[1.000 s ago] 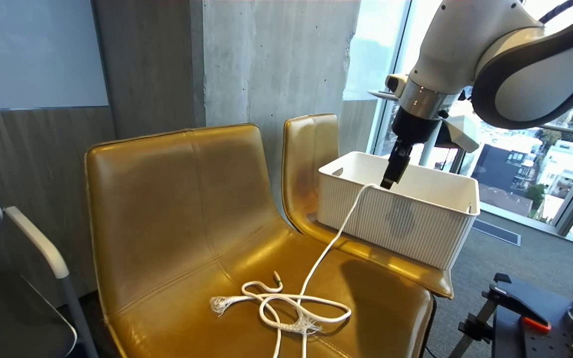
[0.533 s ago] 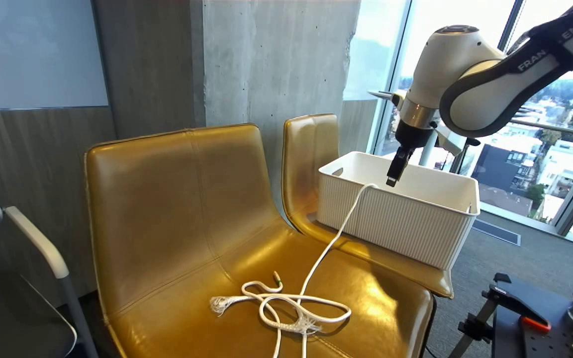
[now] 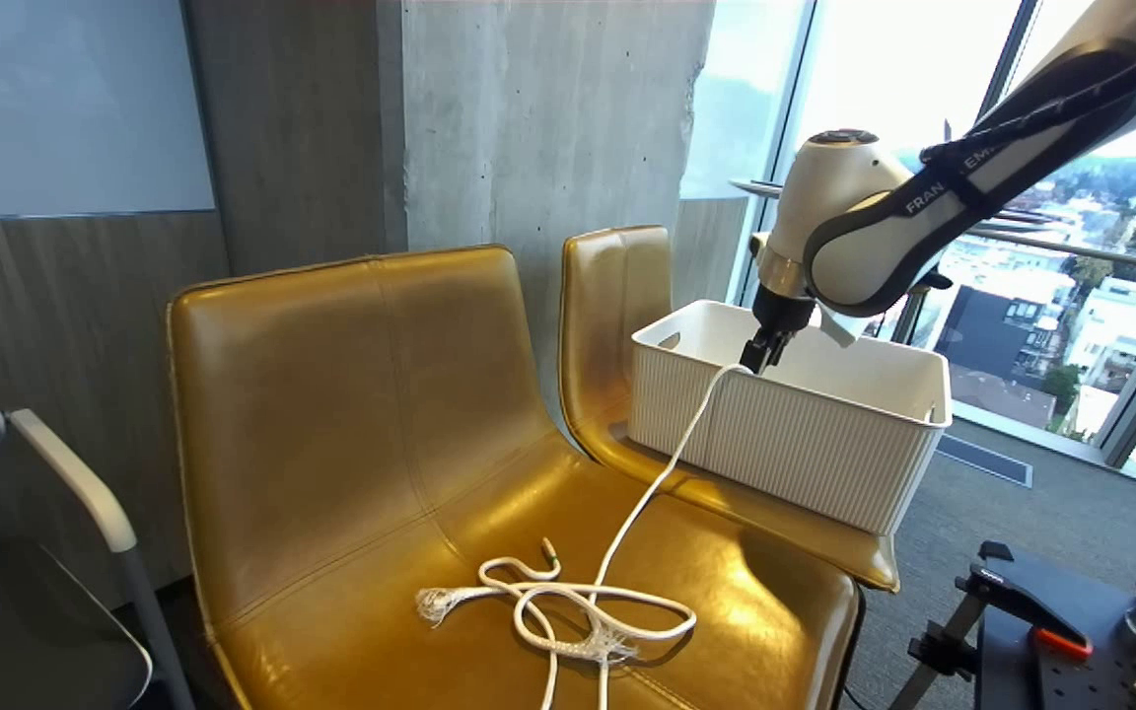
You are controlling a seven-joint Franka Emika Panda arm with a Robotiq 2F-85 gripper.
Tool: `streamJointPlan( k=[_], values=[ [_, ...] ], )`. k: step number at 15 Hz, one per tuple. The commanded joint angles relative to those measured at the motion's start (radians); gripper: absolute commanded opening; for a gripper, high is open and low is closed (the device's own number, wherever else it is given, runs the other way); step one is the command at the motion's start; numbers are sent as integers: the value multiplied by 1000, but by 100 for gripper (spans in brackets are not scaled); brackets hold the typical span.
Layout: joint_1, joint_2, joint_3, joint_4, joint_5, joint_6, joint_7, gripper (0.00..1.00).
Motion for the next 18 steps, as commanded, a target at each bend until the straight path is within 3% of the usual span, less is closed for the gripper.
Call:
streamJointPlan(
  k=[1, 18],
  values=[
    [-29, 76, 15, 79, 32, -1, -39, 100],
    [-100, 235, 29, 234, 31, -47, -151, 100]
  ],
)
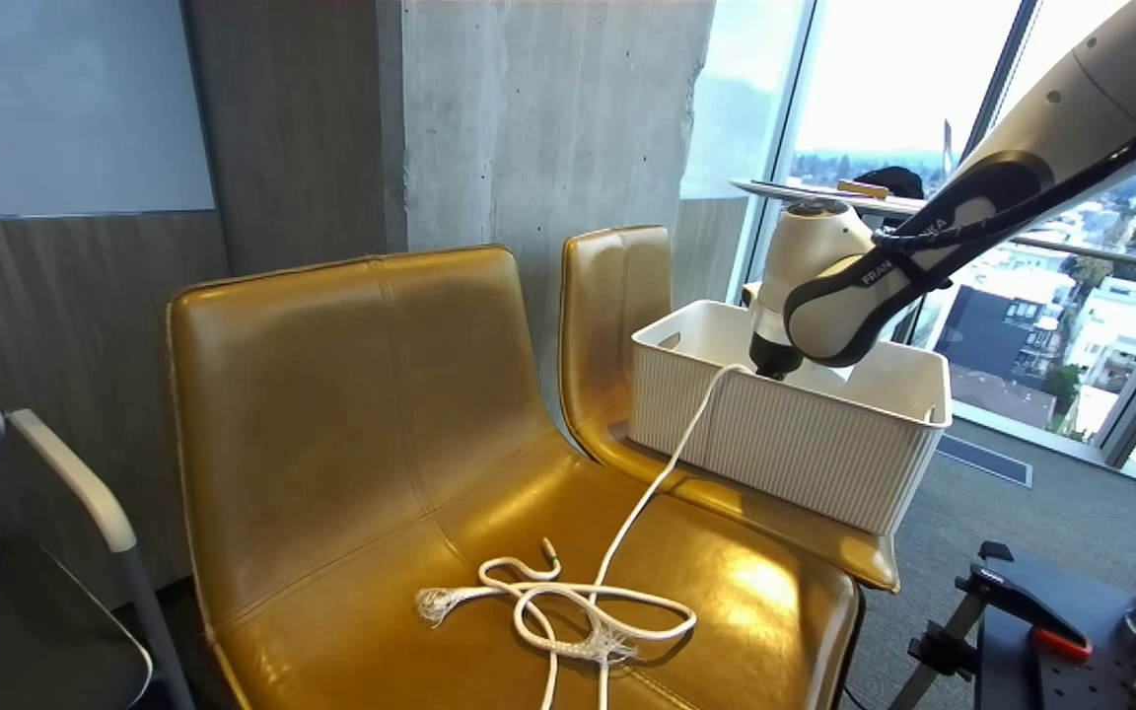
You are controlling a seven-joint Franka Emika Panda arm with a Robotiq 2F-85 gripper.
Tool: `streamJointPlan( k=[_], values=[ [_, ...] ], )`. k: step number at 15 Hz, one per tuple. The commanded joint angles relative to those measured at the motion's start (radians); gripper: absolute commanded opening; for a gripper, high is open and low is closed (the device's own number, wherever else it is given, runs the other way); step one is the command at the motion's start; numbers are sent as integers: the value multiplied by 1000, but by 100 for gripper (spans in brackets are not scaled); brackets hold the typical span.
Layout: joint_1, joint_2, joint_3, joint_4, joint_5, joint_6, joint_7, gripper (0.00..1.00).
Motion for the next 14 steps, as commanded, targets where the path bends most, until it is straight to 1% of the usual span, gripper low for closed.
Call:
streamJointPlan(
  k=[1, 12, 13, 14],
  values=[
    [-39, 32, 28, 69, 27, -41, -67, 100],
    [-57, 53, 46, 35, 25, -24, -107, 100],
    [-55, 55, 46, 30, 24, -22, -106, 91],
    [-51, 55, 45, 22, 23, -17, -103, 74]
  ],
)
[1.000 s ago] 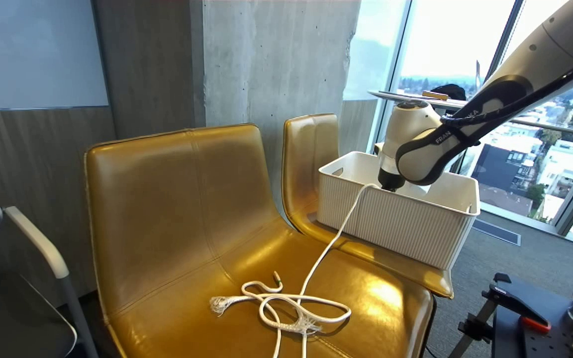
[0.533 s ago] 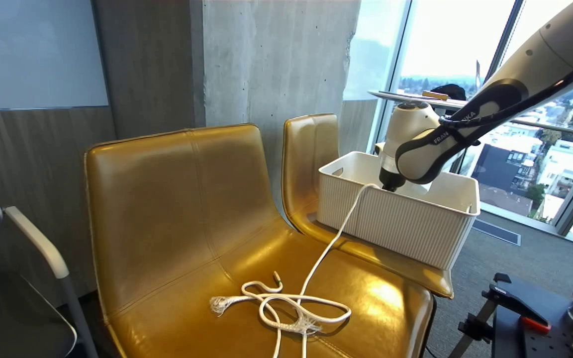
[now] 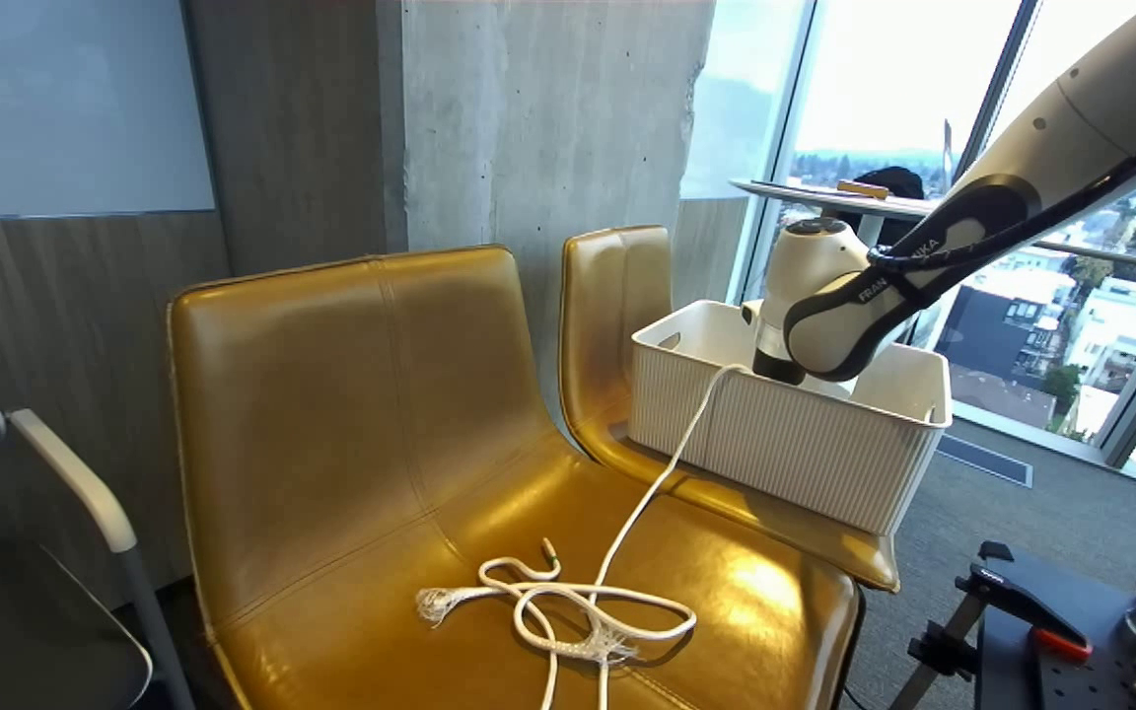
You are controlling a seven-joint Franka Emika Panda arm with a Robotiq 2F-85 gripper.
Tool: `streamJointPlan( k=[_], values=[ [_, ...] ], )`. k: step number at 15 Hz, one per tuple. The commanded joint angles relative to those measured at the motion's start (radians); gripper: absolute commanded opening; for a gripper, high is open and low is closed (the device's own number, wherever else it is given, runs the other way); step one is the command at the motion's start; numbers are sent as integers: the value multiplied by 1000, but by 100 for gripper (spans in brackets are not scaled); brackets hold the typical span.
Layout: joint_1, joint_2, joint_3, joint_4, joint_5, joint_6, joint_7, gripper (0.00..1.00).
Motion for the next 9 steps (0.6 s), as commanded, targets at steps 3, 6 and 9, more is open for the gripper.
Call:
streamJointPlan(
  k=[3, 6, 9],
  values=[
    [-8, -6, 22, -25, 17, 2, -37, 53],
    [2, -25, 17, -41, 14, 3, -31, 31],
    [10, -46, 10, -66, 9, 9, -24, 7]
  ],
)
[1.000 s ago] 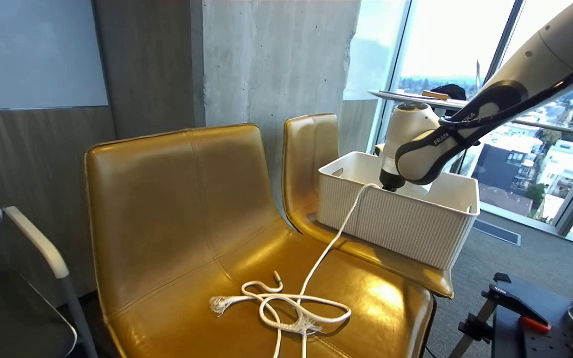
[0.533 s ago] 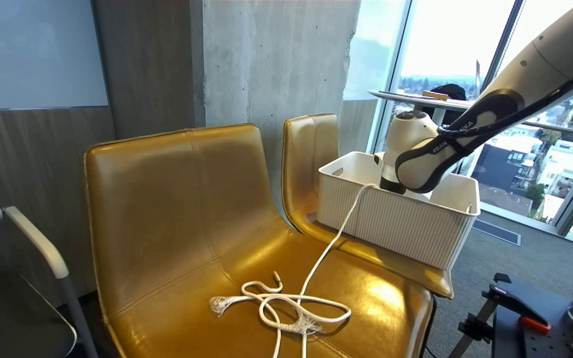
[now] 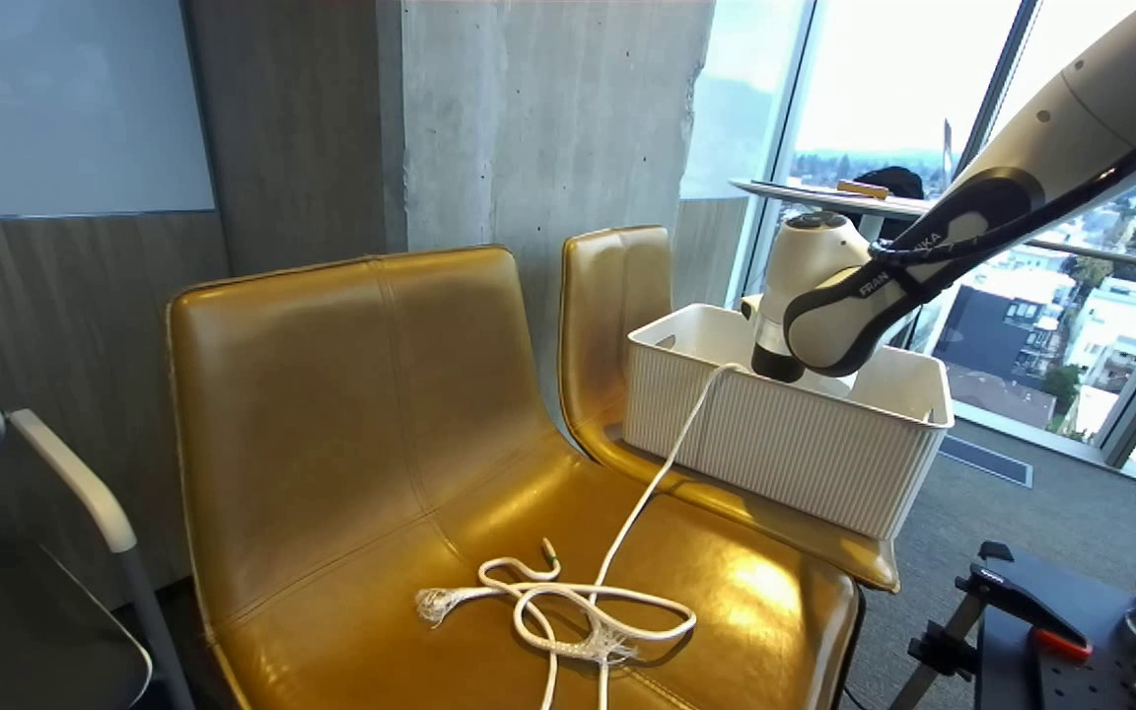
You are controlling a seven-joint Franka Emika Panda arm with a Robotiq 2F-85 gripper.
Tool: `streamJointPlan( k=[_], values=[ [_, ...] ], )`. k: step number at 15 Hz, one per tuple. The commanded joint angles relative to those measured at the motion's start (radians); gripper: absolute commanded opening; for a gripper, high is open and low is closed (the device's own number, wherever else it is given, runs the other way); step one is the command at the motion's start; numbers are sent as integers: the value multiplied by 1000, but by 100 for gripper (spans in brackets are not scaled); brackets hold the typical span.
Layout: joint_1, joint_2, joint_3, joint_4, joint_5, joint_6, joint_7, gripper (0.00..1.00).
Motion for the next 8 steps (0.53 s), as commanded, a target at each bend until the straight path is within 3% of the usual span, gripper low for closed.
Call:
streamJointPlan(
  k=[1, 8],
  values=[
    [9, -43, 5, -73, 7, 10, -8, 1],
    [42, -156, -18, -195, -10, 17, 12, 0]
  ],
)
